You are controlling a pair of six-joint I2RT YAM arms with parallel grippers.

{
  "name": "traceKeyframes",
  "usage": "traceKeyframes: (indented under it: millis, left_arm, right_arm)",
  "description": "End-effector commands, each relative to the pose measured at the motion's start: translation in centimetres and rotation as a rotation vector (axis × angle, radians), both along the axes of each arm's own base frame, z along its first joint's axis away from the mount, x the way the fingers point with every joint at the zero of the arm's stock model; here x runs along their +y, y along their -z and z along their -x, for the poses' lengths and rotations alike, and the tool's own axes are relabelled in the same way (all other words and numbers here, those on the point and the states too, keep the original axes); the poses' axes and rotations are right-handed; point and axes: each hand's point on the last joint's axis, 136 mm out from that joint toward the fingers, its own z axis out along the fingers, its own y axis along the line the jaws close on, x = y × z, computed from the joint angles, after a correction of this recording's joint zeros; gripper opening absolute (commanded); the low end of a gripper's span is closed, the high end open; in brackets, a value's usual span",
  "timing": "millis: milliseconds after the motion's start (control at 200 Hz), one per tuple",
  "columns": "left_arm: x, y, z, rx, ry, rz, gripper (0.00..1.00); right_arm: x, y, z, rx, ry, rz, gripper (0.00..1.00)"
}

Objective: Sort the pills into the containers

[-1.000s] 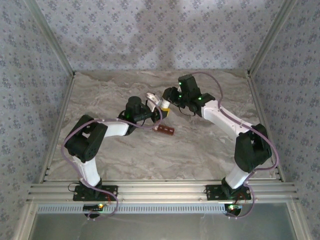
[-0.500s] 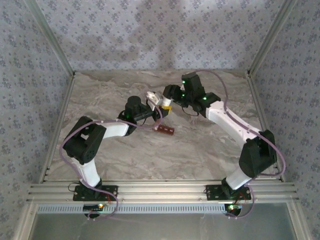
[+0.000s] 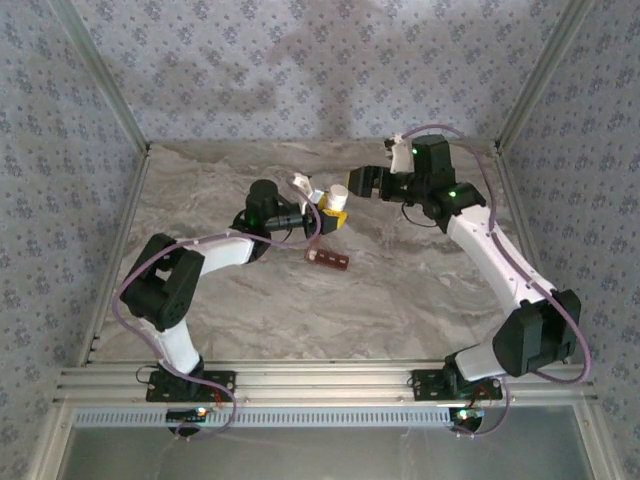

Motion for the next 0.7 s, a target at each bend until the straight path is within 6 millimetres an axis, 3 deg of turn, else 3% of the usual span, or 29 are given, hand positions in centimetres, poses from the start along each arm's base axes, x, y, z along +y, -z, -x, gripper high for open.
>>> traceKeyframes:
  millis: [0,175,405,565,695]
  left_arm:
    - [-0.1,-3.3,1.4,-0.011,0.083,0.036,0.00]
    - [0.0,-3.7,1.7,-0.016,0.096,0.035,0.00]
    - [0.0,-4.2,1.9,-0.027,0.099,0.040,0.00]
    - [0.0,-4.5,1.9,-0.032,0.101,0.042,0.00]
    - [0.0,-4.5,1.9,-0.033,0.104,0.042,0.00]
  right_arm:
    - [2.0,-0.5,1.3,-0.044,-0.154,0.040,0.82]
    - [3.5,-0.1,1.2,-0.034,-0.185,0.072,0.82]
    - [4.1,1.1,0.9,-0.009,-0.191,0.085,0.77]
    - [4.3,1.6,0.9,0.008,-0.193,0.085,0.70]
    - [4.4,2.0,0.9,0.014,-0.191,0.086,0.58]
